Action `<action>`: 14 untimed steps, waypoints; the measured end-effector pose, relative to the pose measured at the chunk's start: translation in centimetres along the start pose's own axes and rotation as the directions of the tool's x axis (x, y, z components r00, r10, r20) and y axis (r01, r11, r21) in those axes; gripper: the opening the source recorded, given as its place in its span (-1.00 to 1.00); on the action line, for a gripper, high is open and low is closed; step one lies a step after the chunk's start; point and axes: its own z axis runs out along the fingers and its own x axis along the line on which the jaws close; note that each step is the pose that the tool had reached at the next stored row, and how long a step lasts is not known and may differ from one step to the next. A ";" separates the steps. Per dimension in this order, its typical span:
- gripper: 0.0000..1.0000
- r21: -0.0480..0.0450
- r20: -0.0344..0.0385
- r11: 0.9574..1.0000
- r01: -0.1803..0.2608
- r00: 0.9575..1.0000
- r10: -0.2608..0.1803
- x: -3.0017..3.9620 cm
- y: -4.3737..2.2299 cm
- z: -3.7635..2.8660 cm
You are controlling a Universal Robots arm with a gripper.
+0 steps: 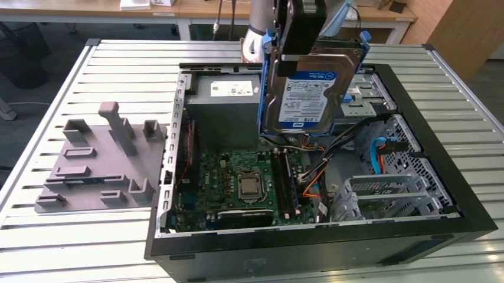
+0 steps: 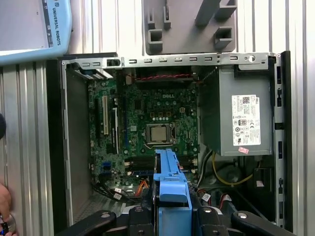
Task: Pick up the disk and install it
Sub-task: 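Insert the disk into the insertion slot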
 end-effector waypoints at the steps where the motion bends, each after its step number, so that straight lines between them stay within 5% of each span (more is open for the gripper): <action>1: -0.27 0.000 0.000 1.000 0.000 1.000 0.000 -0.01 -0.26 0.01; 5: -0.27 -0.002 0.000 1.000 0.000 1.000 0.000 -0.02 -0.95 0.04; 14: -0.27 -0.002 0.000 1.000 0.000 1.000 0.000 -0.02 -1.10 0.04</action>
